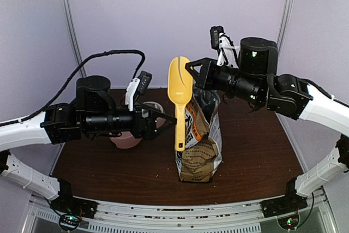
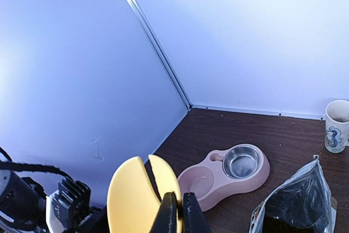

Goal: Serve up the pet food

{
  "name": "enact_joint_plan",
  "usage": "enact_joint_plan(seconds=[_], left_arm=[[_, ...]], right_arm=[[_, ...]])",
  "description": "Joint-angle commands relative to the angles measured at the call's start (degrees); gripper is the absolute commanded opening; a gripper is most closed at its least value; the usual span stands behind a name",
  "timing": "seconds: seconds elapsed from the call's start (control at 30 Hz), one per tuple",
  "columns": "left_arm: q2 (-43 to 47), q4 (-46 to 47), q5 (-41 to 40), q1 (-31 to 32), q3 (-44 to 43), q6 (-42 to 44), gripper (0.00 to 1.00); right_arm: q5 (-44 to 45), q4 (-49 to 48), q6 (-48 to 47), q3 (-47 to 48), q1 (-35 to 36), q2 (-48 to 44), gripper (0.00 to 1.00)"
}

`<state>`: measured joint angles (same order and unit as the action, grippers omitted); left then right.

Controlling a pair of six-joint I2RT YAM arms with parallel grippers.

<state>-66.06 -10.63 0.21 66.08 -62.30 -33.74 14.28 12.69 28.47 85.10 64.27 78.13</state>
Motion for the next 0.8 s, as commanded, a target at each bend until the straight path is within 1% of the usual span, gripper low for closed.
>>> enact_joint_plan(seconds=[0.0, 0.13, 0.33, 0.43, 0.53, 0.77], left_arm=[[-1.08, 8.36, 4.79, 0.51, -1.97, -3.6, 0.91], [-2.35, 12.45, 8.3, 0.98, -1.2, -4.98, 0.91], [-3.15, 15.7, 8.38, 2.02, -0.06, -6.73, 0.92], [-3.81, 16.45, 8.42, 2.03, 0.21, -7.28, 0.9], [-4.85, 16.47, 9.11, 2.03, -0.29, -7.86, 0.83], [-6.0, 16.76, 9.73, 2.12, -0.52, -8.83, 0.56]], right_arm=[[2.09, -7.08, 0.17, -1.97, 0.04, -2.22, 0.0], [2.63, -7.83, -0.07, -2.92, -0.02, -2.86, 0.0], [3.57, -8.46, -0.13, -3.86, -0.02, -3.32, 0.0], [3.39, -9.18, -0.08, -4.32, -0.02, -3.63, 0.0], [3.71, -9.21, -0.05, -4.33, 0.05, -3.68, 0.0], [3.99, -8.9, -0.16, -4.45, -0.01, -3.68, 0.0]])
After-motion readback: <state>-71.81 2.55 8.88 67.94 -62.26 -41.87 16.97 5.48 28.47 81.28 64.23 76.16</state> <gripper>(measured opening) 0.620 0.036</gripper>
